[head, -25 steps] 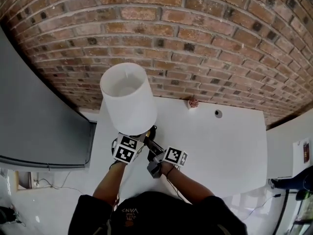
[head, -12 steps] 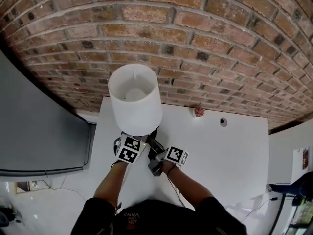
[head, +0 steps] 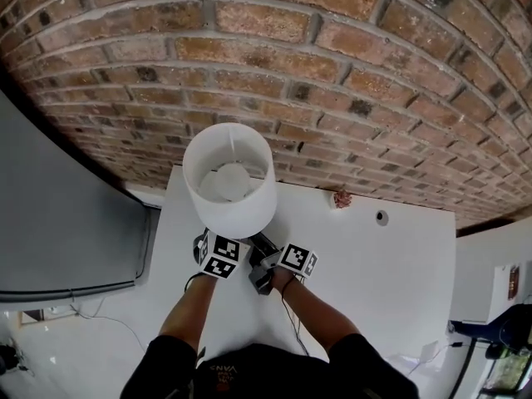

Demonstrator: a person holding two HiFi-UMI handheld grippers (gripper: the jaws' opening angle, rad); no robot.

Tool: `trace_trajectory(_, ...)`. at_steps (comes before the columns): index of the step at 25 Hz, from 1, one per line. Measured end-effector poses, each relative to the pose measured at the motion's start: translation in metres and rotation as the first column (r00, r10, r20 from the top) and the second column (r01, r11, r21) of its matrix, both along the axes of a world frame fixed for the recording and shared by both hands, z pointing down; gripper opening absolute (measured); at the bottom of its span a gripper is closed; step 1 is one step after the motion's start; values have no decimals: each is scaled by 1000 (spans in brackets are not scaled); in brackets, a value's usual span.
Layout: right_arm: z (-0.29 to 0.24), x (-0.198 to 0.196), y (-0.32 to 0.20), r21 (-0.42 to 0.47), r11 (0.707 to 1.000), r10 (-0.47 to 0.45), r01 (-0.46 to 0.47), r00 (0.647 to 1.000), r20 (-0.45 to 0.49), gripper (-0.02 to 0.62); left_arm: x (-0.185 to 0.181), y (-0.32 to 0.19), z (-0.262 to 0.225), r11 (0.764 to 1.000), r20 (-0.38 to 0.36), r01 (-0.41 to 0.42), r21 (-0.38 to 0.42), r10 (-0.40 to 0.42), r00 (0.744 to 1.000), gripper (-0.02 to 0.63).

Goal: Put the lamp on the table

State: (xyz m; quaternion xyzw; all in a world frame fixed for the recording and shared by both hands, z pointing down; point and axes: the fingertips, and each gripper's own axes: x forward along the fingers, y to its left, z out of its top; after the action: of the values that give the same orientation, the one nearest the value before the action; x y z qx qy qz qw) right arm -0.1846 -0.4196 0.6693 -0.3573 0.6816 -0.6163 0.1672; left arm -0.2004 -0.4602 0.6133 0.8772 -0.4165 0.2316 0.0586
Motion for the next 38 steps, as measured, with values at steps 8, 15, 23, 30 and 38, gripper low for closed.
trace_trajectory(8, 3, 1, -5, -68, 997, 47, -48, 999, -15, 233, -5, -6, 13, 1000, -7, 30, 1, -30, 1000, 137)
trace_trajectory(15, -1, 13, 6, -57, 996, 61, -64, 997, -52, 242, -8, -7, 24, 998, -10, 58, -10, -58, 998, 136)
trace_trajectory(23, -4, 29, 24, -39, 997, 68, -71, 995, -69, 239, -12, -13, 23, 995, 5, 83, 51, -83, 997, 127)
trace_trajectory(30, -14, 34, 33, 17, 999, 49, -48, 993, -106, 206, -12, -13, 25, 994, 10, 77, 78, -78, 997, 133)
trace_trajectory(38, -28, 42, 46, 73, 997, 41, -30, 987, -158, 175, -14, -10, 27, 994, 23, 78, 76, -80, 997, 140)
